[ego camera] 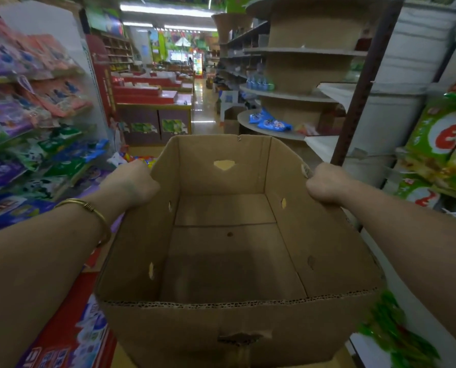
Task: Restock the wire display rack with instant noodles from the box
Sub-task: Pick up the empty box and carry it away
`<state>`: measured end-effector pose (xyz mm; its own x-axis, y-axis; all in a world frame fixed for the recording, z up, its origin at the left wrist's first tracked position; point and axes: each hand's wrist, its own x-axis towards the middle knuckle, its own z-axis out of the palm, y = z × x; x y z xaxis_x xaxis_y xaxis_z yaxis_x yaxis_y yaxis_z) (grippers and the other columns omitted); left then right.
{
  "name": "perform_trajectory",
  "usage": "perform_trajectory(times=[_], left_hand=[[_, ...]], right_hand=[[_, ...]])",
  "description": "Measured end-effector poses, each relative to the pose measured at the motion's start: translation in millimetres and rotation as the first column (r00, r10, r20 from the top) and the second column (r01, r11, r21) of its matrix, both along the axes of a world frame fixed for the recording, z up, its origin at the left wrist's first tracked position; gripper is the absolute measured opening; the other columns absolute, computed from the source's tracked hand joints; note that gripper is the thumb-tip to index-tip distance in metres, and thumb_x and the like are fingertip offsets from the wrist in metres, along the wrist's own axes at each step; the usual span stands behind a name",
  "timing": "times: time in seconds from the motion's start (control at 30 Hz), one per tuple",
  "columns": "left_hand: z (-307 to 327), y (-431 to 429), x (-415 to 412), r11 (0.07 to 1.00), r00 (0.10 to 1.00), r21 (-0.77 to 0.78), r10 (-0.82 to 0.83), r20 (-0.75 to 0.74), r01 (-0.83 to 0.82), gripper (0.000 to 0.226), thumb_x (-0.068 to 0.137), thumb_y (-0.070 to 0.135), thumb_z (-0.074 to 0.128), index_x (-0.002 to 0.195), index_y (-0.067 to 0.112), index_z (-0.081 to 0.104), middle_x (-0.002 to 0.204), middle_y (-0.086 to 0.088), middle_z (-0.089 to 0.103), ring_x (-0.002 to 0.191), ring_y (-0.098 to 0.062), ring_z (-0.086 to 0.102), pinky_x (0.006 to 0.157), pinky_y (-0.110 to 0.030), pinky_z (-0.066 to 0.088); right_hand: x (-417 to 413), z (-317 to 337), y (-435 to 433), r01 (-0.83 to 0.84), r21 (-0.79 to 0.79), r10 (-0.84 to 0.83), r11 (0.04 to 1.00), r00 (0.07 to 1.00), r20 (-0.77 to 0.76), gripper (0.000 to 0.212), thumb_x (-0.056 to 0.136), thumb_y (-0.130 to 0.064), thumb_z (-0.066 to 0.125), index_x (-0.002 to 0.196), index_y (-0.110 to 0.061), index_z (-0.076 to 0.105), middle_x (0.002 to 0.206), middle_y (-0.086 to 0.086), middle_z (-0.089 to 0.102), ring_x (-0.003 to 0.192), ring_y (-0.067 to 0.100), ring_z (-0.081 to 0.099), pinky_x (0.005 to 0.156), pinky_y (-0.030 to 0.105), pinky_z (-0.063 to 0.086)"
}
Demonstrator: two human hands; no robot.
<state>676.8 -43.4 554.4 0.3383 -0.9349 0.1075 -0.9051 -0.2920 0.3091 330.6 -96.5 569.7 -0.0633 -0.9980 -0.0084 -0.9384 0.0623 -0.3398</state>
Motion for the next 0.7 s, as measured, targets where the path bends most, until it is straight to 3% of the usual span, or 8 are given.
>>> perform_trajectory(times=[0.17,0.3,0.4,0.5,0.57,0.7], left_hand=[[-10,-42,8,1.0,1.0,0.014,-0.014,-0.008,0.014,0.023,0.087,0.019,0.06,0.07,0.003,0.057,0.073,-0.019,0.053,0.064,-0.028,0.049,0.053,-0.033,0.034],[-35,-71,10,1.0,1.0,0.026,-0.009,-0.02,0.01,0.03,0.087,0.021,0.06,0.067,0.002,0.049,0.079,-0.022,0.056,0.079,-0.036,0.057,0.06,-0.033,0.036],[-57,-91,6,0.999,0.999,0.032,0.008,-0.033,-0.007,0.023,0.084,0.025,0.062,0.082,0.001,0.061,0.092,-0.023,0.062,0.084,-0.036,0.06,0.065,-0.032,0.04],[-82,-107,-4,0.998,0.999,0.047,0.043,-0.034,-0.041,0.032,0.083,0.027,0.063,0.098,-0.001,0.065,0.103,-0.024,0.064,0.093,-0.039,0.061,0.07,-0.034,0.043],[-98,-113,-13,0.996,0.998,0.065,0.065,-0.009,-0.064,0.036,0.085,0.028,0.062,0.107,-0.001,0.062,0.109,-0.025,0.062,0.102,-0.041,0.06,0.074,-0.037,0.044],[-129,-127,-27,0.984,0.99,0.126,0.133,-0.034,-0.128,0.033,0.085,0.022,0.062,0.104,-0.005,0.062,0.113,-0.029,0.062,0.104,-0.043,0.06,0.074,-0.037,0.043]], right_hand=[[10,-9,-39,0.003,0.014,-0.002,1.0,1.0,-0.028,0.017,0.093,-0.012,0.046,0.077,-0.007,0.049,0.084,0.013,0.056,0.076,0.026,0.056,0.063,0.032,0.043],[11,-27,-66,0.017,0.037,-0.016,0.999,1.0,-0.021,0.019,0.094,-0.01,0.048,0.075,-0.009,0.046,0.078,0.009,0.051,0.069,0.022,0.052,0.063,0.033,0.043],[6,-46,-85,0.012,0.059,-0.01,0.998,0.999,-0.032,0.011,0.093,-0.011,0.048,0.085,-0.005,0.051,0.077,0.009,0.051,0.066,0.021,0.05,0.054,0.031,0.038],[-4,-72,-104,0.007,0.098,-0.004,0.995,0.999,-0.035,0.007,0.094,-0.011,0.047,0.091,-0.004,0.049,0.076,0.008,0.047,0.065,0.019,0.046,0.055,0.031,0.038],[-10,-91,-115,-0.002,0.123,0.007,0.992,0.999,-0.034,0.014,0.093,-0.01,0.047,0.082,-0.002,0.048,0.076,0.009,0.048,0.064,0.02,0.045,0.057,0.032,0.037],[-21,-129,-141,-0.033,0.196,0.036,0.98,0.999,-0.015,0.021,0.092,-0.01,0.046,0.071,-0.006,0.049,0.076,0.013,0.052,0.063,0.025,0.047,0.05,0.031,0.033]])
